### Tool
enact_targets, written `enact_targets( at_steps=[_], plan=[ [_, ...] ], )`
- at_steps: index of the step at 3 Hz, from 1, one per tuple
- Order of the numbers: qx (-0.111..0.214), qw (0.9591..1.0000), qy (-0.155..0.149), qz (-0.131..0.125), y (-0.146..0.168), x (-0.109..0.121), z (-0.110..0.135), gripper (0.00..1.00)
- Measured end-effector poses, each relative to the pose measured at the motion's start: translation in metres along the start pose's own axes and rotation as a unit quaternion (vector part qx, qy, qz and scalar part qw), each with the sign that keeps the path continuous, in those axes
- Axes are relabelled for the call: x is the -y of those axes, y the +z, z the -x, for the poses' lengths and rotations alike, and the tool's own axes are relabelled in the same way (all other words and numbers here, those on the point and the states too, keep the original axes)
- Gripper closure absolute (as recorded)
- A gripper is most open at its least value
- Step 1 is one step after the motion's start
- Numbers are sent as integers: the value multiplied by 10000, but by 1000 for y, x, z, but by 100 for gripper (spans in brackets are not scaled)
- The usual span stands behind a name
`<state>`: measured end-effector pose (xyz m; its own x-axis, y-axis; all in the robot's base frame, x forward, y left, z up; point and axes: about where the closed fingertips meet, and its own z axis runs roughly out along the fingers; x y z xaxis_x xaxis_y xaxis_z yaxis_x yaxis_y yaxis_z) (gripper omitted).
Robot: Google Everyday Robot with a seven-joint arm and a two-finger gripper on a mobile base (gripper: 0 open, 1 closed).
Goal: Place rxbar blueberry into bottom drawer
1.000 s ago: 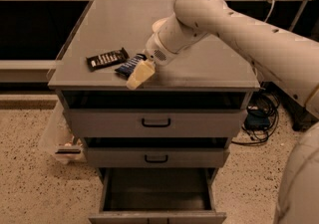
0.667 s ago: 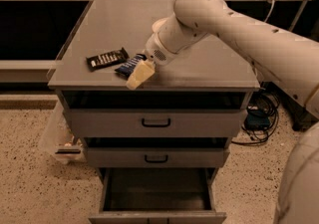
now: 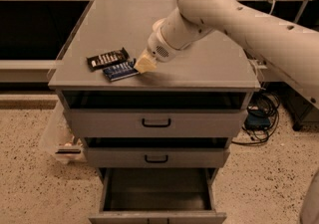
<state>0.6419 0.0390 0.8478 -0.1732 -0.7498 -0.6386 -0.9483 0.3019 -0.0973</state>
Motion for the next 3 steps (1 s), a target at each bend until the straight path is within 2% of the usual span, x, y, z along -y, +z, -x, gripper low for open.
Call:
enact_targets(
  at_steps=[1,2,3],
  plan=[
    [0,10000,0,0,0,0,0,100],
    [70,9997,-127,191,-1,-2,3,100],
    [96,9993,-243,262,-22,0,0,100]
  ],
)
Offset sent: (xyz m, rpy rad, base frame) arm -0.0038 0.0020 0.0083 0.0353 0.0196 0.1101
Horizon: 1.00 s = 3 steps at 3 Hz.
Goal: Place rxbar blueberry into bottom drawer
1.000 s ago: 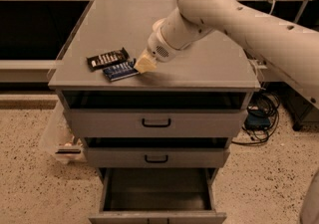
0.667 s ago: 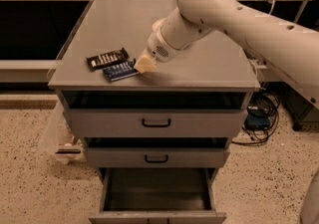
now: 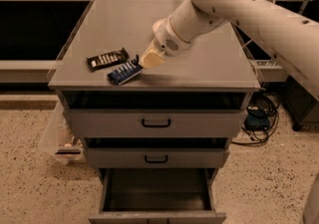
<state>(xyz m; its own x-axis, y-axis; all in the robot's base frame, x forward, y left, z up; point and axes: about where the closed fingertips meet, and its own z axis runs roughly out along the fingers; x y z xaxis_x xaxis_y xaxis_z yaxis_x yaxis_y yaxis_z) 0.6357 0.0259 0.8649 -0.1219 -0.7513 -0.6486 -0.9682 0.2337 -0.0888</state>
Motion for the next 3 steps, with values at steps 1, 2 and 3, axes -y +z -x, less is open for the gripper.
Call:
enact_targets(
  at_steps=[1,2,3],
  plan=[
    [-232,9993,102,-291,-71,-9,-28,100],
    [-466,9962,311,-667,-136,-25,-57,100],
    [-375,9939,582,-863,-172,-43,-88,100]
  ],
)
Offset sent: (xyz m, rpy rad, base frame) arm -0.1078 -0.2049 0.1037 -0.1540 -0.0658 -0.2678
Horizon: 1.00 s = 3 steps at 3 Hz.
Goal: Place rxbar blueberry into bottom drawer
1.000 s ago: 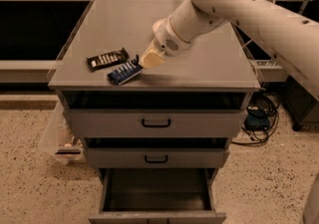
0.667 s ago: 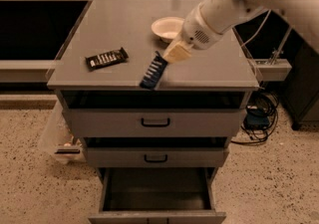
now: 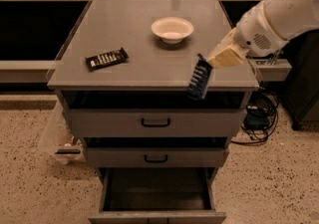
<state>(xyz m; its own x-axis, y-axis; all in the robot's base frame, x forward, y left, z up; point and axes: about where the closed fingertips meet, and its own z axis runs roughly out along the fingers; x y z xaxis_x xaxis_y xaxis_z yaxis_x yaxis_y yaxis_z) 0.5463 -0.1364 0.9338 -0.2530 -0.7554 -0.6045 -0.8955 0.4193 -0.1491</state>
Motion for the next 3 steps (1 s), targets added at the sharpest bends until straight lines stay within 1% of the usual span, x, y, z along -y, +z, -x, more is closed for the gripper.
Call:
enact_targets(
  at_steps=[1,2,3],
  plan=[
    [365,9979,528,-55,-2,-15,-41,100],
    [727,9900,1205,-22,32,-29,-84,100],
    [722,9819,1747,-80,67,-34,-116,100]
  ],
)
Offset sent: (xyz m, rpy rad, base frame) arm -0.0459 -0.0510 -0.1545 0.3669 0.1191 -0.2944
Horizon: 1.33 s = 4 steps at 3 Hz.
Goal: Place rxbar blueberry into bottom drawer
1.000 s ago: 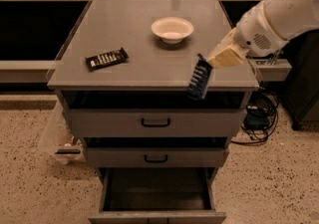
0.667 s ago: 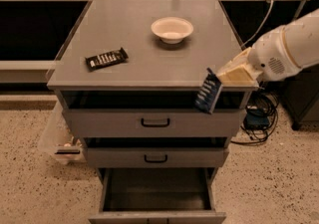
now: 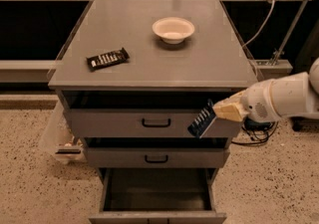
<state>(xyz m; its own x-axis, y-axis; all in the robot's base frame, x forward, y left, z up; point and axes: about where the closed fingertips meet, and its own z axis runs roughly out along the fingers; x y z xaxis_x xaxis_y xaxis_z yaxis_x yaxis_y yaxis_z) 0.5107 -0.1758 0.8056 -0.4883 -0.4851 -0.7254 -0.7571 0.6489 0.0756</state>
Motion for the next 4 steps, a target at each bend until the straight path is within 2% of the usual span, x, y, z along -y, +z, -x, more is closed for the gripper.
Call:
enact_targets(
  at_steps=[1,2,3,4],
  plan=[
    [1,9998,160,-81,10,3,-9,100],
    [-1,9999,141,-67,9,2,-8,100],
    [52,9999,13,-116,9,-9,-9,100],
    [308,9989,326,-94,31,-23,-50,100]
  ],
)
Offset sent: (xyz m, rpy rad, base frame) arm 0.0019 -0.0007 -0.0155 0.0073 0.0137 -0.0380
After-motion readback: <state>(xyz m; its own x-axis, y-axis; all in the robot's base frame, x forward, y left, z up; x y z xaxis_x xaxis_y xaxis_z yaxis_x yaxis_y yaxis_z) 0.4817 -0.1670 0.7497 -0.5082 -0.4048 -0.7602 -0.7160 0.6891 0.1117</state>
